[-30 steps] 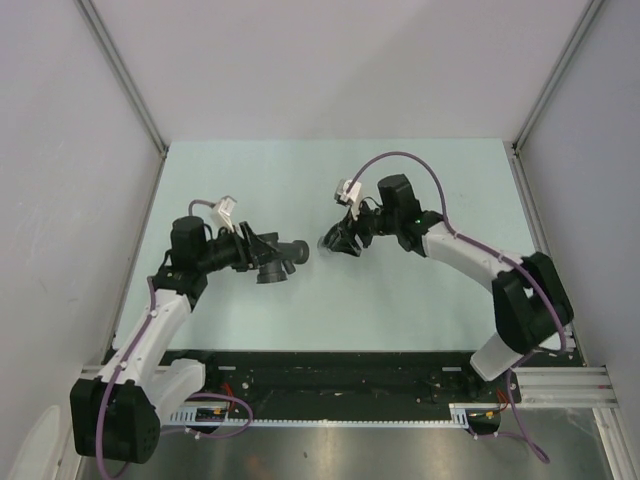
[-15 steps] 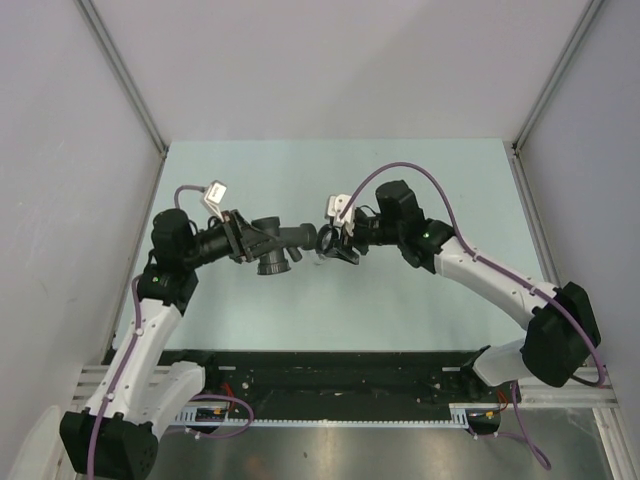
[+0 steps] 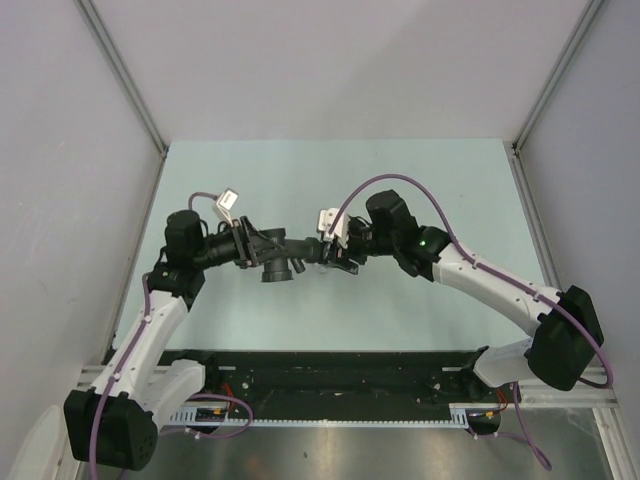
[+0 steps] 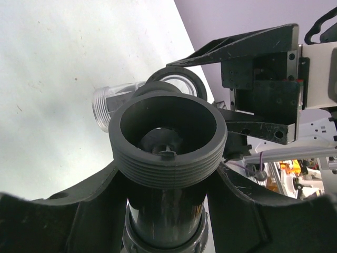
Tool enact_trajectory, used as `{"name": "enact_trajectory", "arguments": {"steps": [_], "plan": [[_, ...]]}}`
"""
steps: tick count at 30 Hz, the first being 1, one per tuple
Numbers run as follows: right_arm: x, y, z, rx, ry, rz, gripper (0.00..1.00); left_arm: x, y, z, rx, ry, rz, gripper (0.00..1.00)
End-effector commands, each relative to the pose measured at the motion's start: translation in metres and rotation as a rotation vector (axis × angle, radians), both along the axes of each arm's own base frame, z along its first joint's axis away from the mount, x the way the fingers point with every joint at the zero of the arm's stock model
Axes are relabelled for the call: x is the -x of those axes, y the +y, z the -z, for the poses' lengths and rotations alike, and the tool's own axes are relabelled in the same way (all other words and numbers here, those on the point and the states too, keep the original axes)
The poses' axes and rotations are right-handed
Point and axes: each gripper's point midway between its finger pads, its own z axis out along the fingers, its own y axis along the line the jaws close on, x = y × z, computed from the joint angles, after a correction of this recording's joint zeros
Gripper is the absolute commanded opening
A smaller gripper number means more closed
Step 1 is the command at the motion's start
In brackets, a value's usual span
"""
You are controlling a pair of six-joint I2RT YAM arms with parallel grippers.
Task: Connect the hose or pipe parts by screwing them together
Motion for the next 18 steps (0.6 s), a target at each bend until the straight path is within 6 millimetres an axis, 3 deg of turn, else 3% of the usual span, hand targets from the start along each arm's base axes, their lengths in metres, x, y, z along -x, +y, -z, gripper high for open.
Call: {"name": "enact_trajectory", "arguments": {"steps": [1, 18], "plan": [[0.001, 0.009, -0.025, -0.057, -0.050, 0.011, 0.43, 0.009, -0.008, -0.001, 0.008, -0.032, 0.078, 0.00], [0.015, 0.016, -0.017, -0.052, -0.012, -0.053, 0.42, 0.014, -0.020, -0.001, 0.014, -0.002, 0.127, 0.00]]}}
